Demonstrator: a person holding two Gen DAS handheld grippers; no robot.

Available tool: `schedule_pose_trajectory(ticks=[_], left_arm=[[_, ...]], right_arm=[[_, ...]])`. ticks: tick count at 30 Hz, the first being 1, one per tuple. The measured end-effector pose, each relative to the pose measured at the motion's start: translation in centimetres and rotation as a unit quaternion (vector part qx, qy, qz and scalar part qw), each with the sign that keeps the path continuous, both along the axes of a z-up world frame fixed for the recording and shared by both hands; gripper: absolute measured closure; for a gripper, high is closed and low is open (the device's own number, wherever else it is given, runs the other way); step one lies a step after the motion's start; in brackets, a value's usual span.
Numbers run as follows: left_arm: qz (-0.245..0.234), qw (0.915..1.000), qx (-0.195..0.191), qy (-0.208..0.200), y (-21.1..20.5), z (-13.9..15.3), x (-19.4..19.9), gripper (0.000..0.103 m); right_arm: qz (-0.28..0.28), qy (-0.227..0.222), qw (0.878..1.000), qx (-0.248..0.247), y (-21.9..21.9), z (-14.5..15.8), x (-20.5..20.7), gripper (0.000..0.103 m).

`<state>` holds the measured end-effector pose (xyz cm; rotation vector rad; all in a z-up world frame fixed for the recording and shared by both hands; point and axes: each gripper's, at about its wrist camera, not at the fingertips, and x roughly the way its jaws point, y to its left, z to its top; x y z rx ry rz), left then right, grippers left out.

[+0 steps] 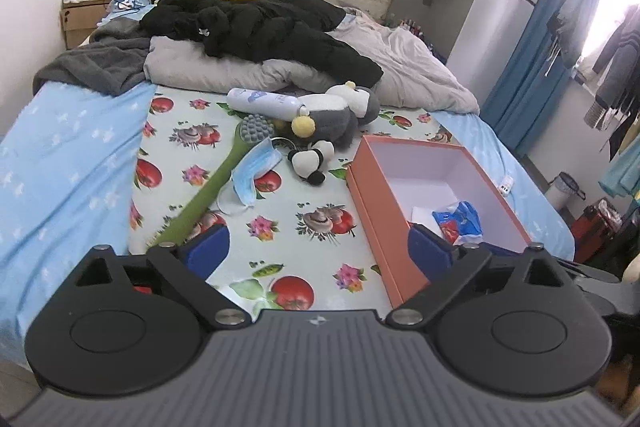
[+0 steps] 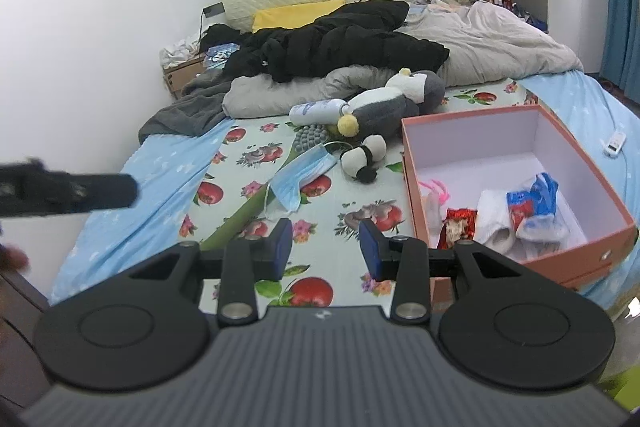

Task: Organize soft objects
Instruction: 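Withdraw both tools from the box toward the panda plush and face mask, then move the right tool to the panda plush while the left tool grasps the blue face mask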

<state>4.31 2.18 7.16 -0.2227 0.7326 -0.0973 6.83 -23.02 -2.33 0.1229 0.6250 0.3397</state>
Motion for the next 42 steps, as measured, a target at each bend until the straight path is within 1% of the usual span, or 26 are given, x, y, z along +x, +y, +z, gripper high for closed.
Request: schedule_pose_trajectory(ticks=[6,10,13,16,20,23,33,38,42], left_arm=[[0.010,0.9989,0.023,0.038,0.4,2.8,2.2,0.000],[0.025,0.9982,0.015,0.053,0.7,4.2,3.0,0.000],[0.032,0.9971,-0.002,0.070,1.0,4.5,3.4,0.000],[0.032,0.9955,-0.015,0.088,1.2,4.1,3.9,0.000],[0.027,0.9946,-0.027,0.096,1.5,3.7,4.3,0.000],[0.031,0.9934,-0.028,0.107,1.6,3.1,4.7,0.000],[0.034,0.9892,-0.047,0.134,2.2,1.3,7.0,0.000],[0.033,0.9873,-0.049,0.148,2.5,-0.5,8.9,0.000],[0.039,0.9862,-0.037,0.157,3.4,-3.1,11.0,0.000]], right_arm=[[-0.008,0.013,1.000,-0.004,0.0,-0.2,2.8,0.063],[-0.015,0.025,1.000,-0.004,0.0,-0.9,4.4,0.063],[-0.016,0.035,0.999,-0.005,0.1,-1.3,5.3,0.063],[-0.015,0.041,0.999,-0.005,0.3,-1.6,5.7,0.063],[-0.016,0.047,0.999,-0.006,0.5,-1.9,6.2,0.063],[-0.016,0.054,0.998,-0.005,0.6,-2.4,6.4,0.063],[-0.005,0.069,0.998,-0.011,1.6,-3.4,7.8,0.063],[-0.004,0.075,0.997,-0.015,2.0,-4.3,9.2,0.063],[-0.006,0.082,0.996,-0.017,2.3,-5.3,10.8,0.063]])
